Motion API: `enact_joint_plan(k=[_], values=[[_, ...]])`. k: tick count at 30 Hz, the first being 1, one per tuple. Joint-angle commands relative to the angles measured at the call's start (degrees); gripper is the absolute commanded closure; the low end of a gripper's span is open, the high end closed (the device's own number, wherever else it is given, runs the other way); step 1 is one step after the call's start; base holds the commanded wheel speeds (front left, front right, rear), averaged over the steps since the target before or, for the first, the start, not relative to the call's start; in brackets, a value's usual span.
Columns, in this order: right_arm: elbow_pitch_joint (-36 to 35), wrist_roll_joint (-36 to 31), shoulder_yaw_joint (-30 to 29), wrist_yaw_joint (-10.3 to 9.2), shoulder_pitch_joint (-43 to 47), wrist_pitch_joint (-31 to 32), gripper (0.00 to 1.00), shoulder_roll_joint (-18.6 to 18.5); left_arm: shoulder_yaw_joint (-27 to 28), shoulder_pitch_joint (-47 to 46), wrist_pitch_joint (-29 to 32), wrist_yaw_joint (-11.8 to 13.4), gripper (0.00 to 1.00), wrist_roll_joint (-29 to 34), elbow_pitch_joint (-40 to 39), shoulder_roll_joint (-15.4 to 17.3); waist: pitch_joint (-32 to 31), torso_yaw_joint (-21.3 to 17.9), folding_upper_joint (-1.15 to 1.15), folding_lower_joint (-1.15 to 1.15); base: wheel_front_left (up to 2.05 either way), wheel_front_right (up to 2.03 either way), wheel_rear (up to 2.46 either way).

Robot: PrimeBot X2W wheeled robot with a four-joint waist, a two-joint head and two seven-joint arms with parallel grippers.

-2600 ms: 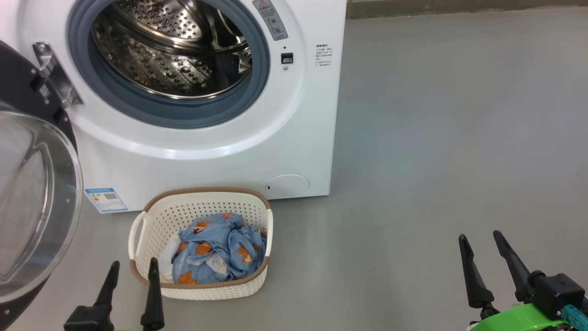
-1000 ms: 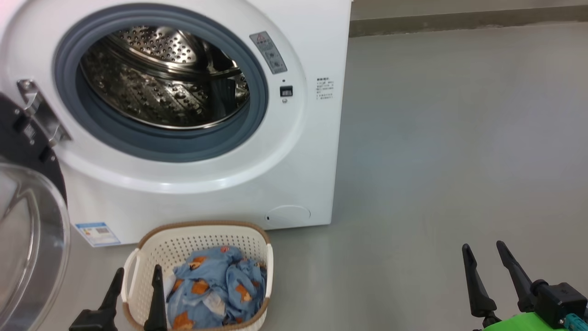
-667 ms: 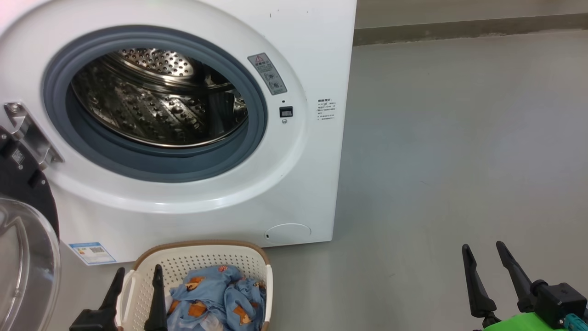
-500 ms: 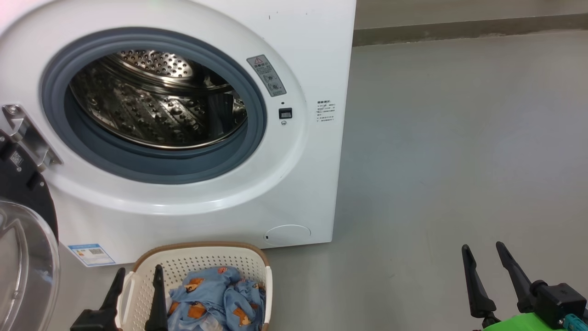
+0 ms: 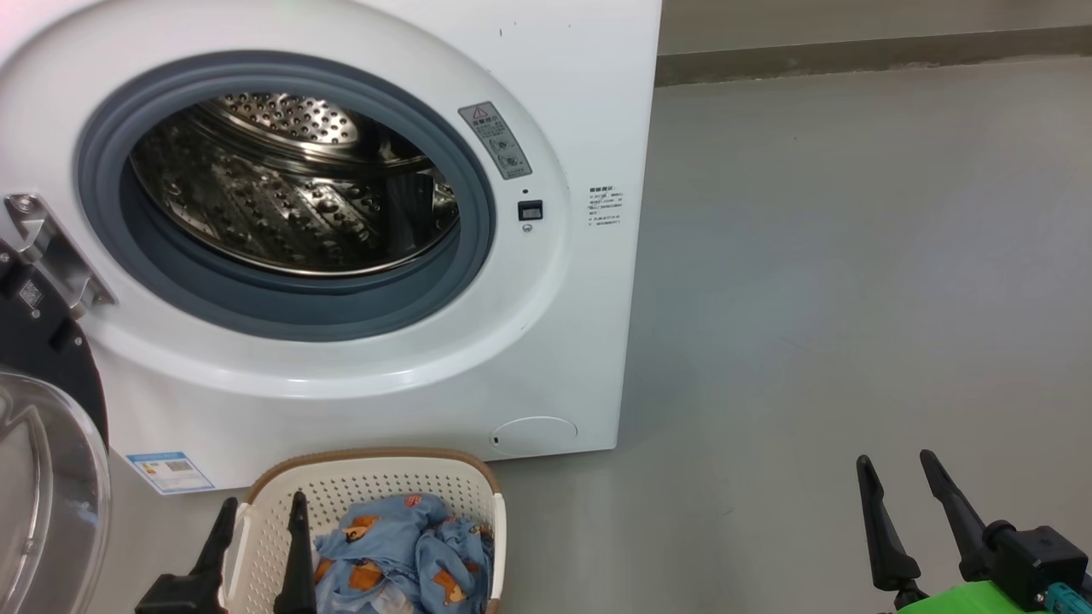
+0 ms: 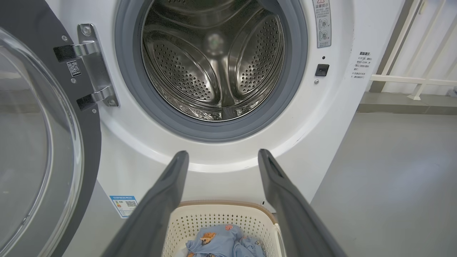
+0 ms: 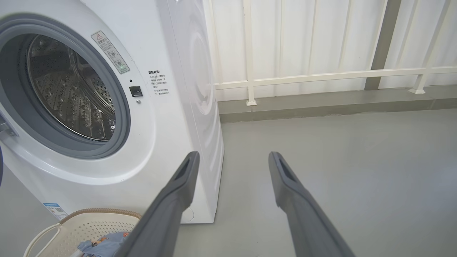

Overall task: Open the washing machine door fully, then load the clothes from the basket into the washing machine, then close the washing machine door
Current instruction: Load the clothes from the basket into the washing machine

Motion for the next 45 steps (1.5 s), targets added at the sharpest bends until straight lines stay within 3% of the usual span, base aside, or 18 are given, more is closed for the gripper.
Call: enact_joint_plan(k=[1,9,19,32,45], values=[[-1.2,0.3,1.7,0.36,-1.3,-0.4,0.00,-0.4,1.7,-1.7,-0.4,0.6,0.00,-0.2,-1.7,1.3,0.1,0.0,0.00,0.00,0.00,0.00,0.00],[-1.5,0.8,2.2,0.36,-1.9,-0.4,0.00,-1.2,-0.1,-3.1,0.2,0.1,0.00,-0.6,1.0,0.1,2.0,0.2,0.00,0.00,0.00,0.00,0.00],[-2.5,1.5,3.1,0.36,-3.9,-0.3,0.00,-2.3,-3.2,-8.9,-0.1,-2.0,0.00,-0.7,10.7,-2.4,7.0,-0.1,0.00,0.00,0.00,0.00,0.00],[-4.5,3.4,4.8,0.36,-10.0,-0.6,0.00,-4.6,-4.6,-26.4,-0.7,-5.9,0.00,-2.6,34.7,-4.7,19.9,-1.7,0.00,0.00,0.00,0.00,0.00],[-5.1,5.8,8.1,0.36,-19.5,-1.3,0.00,-5.4,-2.7,-45.4,2.3,-10.1,0.00,-5.6,53.9,-2.5,36.1,-6.6,0.00,0.00,0.00,0.00,0.00]])
